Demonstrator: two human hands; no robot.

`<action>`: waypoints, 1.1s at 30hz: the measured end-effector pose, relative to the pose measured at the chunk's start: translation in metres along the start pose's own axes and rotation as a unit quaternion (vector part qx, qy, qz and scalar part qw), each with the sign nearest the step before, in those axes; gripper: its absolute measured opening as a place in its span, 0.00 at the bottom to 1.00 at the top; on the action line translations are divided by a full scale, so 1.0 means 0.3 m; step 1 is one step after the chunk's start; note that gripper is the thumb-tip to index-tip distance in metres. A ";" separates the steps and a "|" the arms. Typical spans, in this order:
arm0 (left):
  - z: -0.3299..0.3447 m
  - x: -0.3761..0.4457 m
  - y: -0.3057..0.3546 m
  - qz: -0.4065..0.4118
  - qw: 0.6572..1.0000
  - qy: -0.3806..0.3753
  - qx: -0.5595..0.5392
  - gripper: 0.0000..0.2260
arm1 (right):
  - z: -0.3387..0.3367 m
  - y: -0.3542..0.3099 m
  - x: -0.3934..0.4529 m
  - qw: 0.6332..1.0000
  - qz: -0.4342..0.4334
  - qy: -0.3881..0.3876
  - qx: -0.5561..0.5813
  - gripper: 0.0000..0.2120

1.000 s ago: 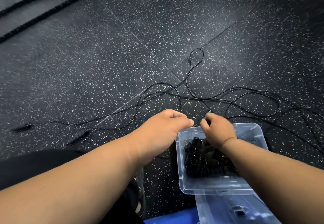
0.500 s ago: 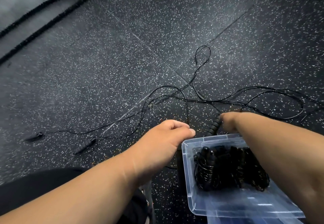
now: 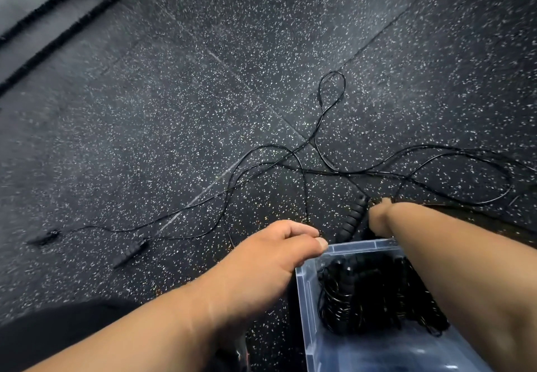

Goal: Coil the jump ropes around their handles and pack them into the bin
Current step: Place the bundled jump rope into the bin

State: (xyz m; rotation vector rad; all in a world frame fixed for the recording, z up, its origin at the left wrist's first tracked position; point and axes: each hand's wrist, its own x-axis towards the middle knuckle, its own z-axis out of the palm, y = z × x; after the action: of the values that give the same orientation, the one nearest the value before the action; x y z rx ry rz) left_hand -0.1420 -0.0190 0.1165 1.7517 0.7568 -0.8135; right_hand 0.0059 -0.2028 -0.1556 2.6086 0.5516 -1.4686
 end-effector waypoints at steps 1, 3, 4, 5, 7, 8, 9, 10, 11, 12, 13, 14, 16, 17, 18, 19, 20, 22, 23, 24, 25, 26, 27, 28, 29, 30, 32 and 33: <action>0.001 0.006 0.001 -0.001 1.000 -0.001 -0.005 0.17 | 0.005 -0.014 -0.016 0.998 -0.036 -0.038 -0.043 0.16; 0.003 0.011 -0.001 -0.003 1.000 0.000 -0.011 0.17 | 0.018 -0.005 -0.036 0.932 -0.119 -0.034 -0.342 0.13; 0.004 0.013 -0.004 -0.004 1.000 0.000 -0.012 0.16 | 0.026 -0.027 -0.023 0.977 -0.032 -0.028 -0.209 0.15; 0.004 0.014 -0.007 -0.005 1.000 0.001 -0.014 0.16 | 0.015 -0.018 -0.010 0.998 0.056 -0.031 -0.001 0.18; 0.003 0.016 -0.015 -0.007 1.000 -0.001 -0.018 0.16 | -0.014 -0.001 -0.009 0.981 0.097 -0.022 0.165 0.19; 0.003 0.017 -0.016 -0.007 1.000 -0.003 -0.022 0.16 | -0.008 0.017 0.010 0.991 0.060 0.001 0.124 0.18; 0.003 0.018 -0.017 -0.006 1.000 -0.005 -0.028 0.16 | -0.002 0.028 0.020 0.993 0.037 0.005 0.114 0.17; 0.003 0.016 -0.017 -0.007 0.999 -0.007 -0.032 0.16 | -0.007 0.036 0.018 0.990 0.062 0.001 0.126 0.16; 0.005 0.016 -0.016 -0.008 0.999 -0.009 -0.035 0.16 | -0.011 0.055 0.017 0.988 0.082 -0.007 0.131 0.17; 0.006 0.015 -0.016 -0.008 0.999 -0.010 -0.037 0.15 | -0.014 0.063 0.007 0.988 0.081 0.000 0.134 0.19; 0.005 0.017 -0.017 -0.008 0.999 -0.011 -0.040 0.15 | -0.015 0.076 0.014 0.990 0.087 -0.018 0.107 0.22; 0.004 0.019 -0.019 -0.009 0.999 -0.011 -0.045 0.15 | 0.001 0.089 0.025 0.990 0.096 -0.017 0.105 0.25; 0.009 0.028 -0.019 -0.012 0.999 -0.005 -0.053 0.15 | 0.017 0.101 0.037 0.991 0.110 -0.014 0.077 0.27; 0.010 0.030 -0.019 -0.015 0.998 -0.003 -0.054 0.15 | 0.032 0.109 0.059 0.995 0.082 -0.011 0.048 0.27; 0.008 0.032 -0.018 -0.017 0.998 -0.004 -0.054 0.15 | 0.035 0.107 0.063 0.997 0.071 0.009 0.033 0.26; 0.006 0.032 -0.017 -0.020 0.998 -0.010 -0.051 0.15 | 0.035 0.097 0.072 0.997 0.080 0.000 0.013 0.26; 0.002 0.031 -0.016 -0.022 0.998 -0.016 -0.048 0.15 | 0.031 0.092 0.081 0.996 0.093 -0.014 -0.006 0.26; -0.004 0.037 -0.016 -0.026 0.998 -0.021 -0.047 0.14 | 0.035 0.097 0.093 0.993 0.110 -0.038 0.010 0.26; -0.006 0.040 -0.017 -0.028 0.998 -0.021 -0.049 0.14 | 0.043 0.109 0.100 0.991 0.121 -0.052 0.017 0.26; -0.008 0.043 -0.017 -0.029 0.998 -0.021 -0.052 0.14 | 0.054 0.127 0.121 0.991 0.122 -0.056 0.019 0.26; -0.008 0.044 -0.018 -0.031 0.998 -0.020 -0.057 0.13 | 0.076 0.150 0.174 0.990 0.132 -0.033 0.040 0.26; -0.010 0.045 -0.019 -0.032 0.997 -0.019 -0.062 0.13 | 0.070 0.161 0.179 0.986 0.154 -0.012 0.055 0.29; -0.010 0.046 -0.020 -0.033 0.997 -0.018 -0.065 0.13 | 0.054 0.179 0.174 0.983 0.179 -0.008 0.038 0.32; -0.010 0.047 -0.021 -0.033 0.997 -0.018 -0.067 0.14 | 0.032 0.184 0.160 0.979 0.204 -0.002 0.022 0.33; -0.010 0.048 -0.022 -0.035 0.997 -0.017 -0.069 0.14 | -0.008 0.179 0.120 0.979 0.205 -0.010 0.011 0.31; -0.010 0.051 -0.023 -0.036 0.997 -0.017 -0.070 0.15 | -0.037 0.170 0.089 0.980 0.199 -0.001 0.002 0.26; -0.007 0.055 -0.021 -0.037 0.997 -0.021 -0.069 0.16 | -0.065 0.173 0.080 0.981 0.193 -0.023 -0.004 0.22; -0.006 0.057 -0.019 -0.037 0.997 -0.020 -0.069 0.16 | -0.071 0.168 0.073 0.981 0.195 -0.020 -0.007 0.22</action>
State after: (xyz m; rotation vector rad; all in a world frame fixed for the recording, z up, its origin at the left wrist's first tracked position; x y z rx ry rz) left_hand -0.1364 -0.0137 0.1001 1.5884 0.8351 -0.8245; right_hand 0.0513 -0.2386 -0.1674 2.4816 0.0384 -1.3753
